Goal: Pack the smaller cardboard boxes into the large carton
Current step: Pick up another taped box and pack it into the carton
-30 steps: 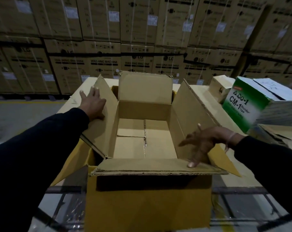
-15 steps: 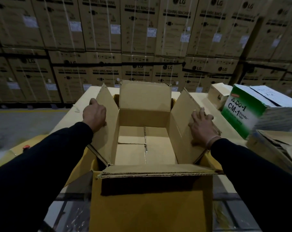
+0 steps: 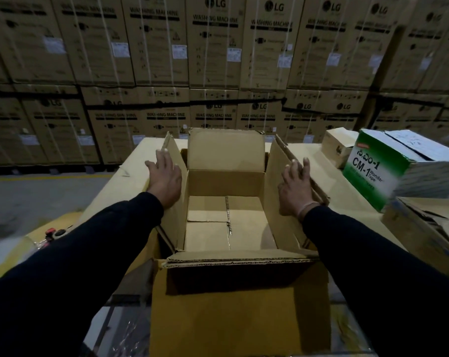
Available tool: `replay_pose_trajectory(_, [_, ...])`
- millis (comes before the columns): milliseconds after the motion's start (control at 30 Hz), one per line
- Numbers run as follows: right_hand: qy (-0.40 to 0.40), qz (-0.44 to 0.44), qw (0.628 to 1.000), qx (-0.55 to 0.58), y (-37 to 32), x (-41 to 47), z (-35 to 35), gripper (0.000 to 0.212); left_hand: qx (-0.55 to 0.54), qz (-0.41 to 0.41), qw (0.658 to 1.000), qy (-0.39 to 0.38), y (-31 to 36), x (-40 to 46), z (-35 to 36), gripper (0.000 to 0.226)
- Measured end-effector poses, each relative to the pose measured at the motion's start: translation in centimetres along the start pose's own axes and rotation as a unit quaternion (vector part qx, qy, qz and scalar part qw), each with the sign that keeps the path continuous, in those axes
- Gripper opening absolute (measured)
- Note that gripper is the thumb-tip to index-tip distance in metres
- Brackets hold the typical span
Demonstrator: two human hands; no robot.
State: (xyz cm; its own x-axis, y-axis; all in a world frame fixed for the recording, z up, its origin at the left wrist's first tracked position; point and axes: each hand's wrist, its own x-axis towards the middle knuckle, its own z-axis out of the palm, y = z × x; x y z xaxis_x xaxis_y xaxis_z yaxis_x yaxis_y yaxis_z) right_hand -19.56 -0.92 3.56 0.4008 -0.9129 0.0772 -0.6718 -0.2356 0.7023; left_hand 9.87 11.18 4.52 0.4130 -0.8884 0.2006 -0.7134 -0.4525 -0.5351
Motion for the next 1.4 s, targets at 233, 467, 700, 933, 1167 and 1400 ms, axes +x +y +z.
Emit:
replay_pose_trajectory(233, [-0.015, 0.023, 0.999, 0.022, 0.7, 0.5, -0.4, 0.057, 0.009, 0.022, 1.0, 0.008, 0.7, -1.7, -0.9, 0.07])
replay_pose_trajectory(467, [-0.065, 0.074, 0.99, 0.106, 3.6, -0.7, 3.9, 0.064, -0.134, -0.087, 0.983, -0.089, -1.7, -4.4, 1.0, 0.059])
replay_pose_trajectory(700, [-0.053, 0.051, 0.99, 0.123, 4.3, -1.2, 4.5, 0.072, -0.155, -0.064, 0.981, -0.097, -2.5, -5.5, 0.3, 0.077])
replay_pose_trajectory(933, [-0.053, 0.059, 0.994, 0.071, 3.4, -1.8, 2.1, 0.061, -0.136, -0.076, 0.982, -0.104, -1.4, -4.8, -1.4, 0.053])
replay_pose_trajectory(1167, [-0.025, 0.057, 0.998, 0.03, 2.4, -1.9, 0.7, 0.066, -0.081, -0.063, 0.993, -0.064, -0.2, -4.0, -2.1, 0.05])
replay_pose_trajectory(1400, [-0.007, 0.043, 0.998, 0.041, 2.1, -1.8, -0.1, 0.072, -0.043, -0.042, 0.998, -0.012, 1.7, -3.4, -1.9, 0.073])
